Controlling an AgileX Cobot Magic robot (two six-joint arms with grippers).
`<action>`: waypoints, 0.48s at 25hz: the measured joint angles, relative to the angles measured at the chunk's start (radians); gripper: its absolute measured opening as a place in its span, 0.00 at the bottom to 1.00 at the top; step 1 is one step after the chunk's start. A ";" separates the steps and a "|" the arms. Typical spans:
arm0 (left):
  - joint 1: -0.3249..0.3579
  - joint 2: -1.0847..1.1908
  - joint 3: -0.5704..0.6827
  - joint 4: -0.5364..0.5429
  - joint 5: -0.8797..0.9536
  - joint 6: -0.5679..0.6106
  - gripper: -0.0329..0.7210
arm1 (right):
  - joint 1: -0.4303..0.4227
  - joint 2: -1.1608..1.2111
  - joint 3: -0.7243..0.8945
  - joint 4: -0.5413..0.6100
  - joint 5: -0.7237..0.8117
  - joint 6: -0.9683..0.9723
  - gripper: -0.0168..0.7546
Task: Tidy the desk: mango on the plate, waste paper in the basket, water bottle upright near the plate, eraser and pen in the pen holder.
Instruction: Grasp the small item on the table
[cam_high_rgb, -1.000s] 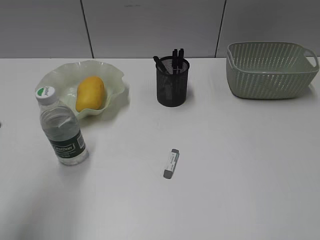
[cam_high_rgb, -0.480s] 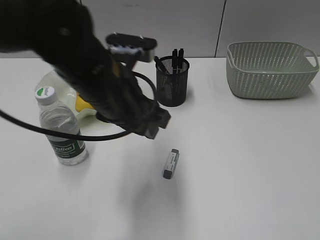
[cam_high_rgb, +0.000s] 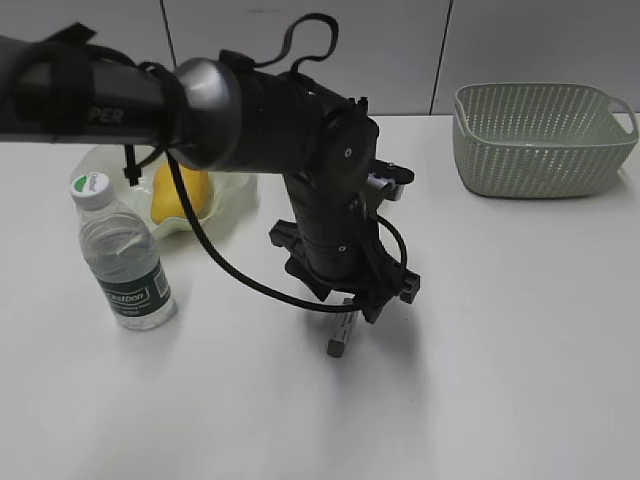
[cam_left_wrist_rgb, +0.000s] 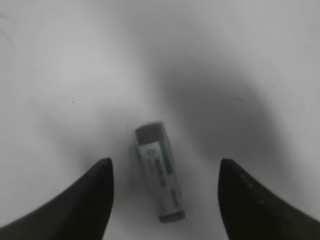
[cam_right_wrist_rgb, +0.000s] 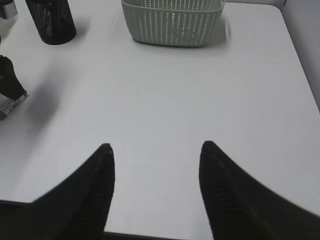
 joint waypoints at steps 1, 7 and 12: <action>0.000 0.019 -0.012 0.002 0.001 -0.005 0.68 | 0.000 0.000 0.000 0.000 0.000 0.000 0.59; 0.000 0.086 -0.030 0.013 0.009 -0.017 0.58 | 0.000 0.000 0.000 0.000 0.000 0.000 0.59; 0.000 0.090 -0.034 0.053 0.018 -0.020 0.33 | 0.000 0.000 0.000 0.000 0.000 0.000 0.59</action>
